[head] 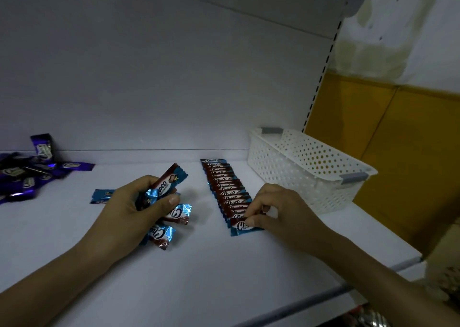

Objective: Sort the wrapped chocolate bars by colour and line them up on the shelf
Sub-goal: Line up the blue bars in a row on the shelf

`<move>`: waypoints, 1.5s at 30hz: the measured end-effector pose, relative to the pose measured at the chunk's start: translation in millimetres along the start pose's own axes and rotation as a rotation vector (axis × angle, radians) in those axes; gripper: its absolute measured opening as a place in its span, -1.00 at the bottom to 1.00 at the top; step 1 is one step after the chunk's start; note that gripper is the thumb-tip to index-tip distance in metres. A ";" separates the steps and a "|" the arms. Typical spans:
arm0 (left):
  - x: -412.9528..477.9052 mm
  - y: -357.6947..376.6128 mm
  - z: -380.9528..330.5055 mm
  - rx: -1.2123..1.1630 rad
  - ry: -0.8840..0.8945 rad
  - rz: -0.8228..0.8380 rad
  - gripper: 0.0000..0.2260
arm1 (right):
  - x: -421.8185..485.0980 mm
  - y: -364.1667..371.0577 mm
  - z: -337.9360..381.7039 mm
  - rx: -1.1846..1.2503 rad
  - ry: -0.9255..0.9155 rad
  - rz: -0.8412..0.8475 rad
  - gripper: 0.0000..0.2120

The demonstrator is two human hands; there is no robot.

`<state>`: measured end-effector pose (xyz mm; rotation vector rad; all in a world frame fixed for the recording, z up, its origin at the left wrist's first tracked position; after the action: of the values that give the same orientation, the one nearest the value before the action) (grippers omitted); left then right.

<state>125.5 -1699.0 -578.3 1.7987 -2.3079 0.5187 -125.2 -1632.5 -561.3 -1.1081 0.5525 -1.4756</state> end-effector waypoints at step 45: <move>-13.7 8.3 -13.2 0.187 0.062 0.252 -0.72 | -22.3 -22.7 15.9 0.157 0.095 0.134 -0.84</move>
<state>120.0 -1679.9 -572.2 1.5446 -2.5304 0.8422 -124.9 -1602.2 -542.6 -0.8658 0.5567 -1.4341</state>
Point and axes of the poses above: each hand's wrist, its own x-axis towards the middle knuckle, its own y-axis out of the palm, z = x × y, the point moved 1 cm from there along x, towards the middle knuckle
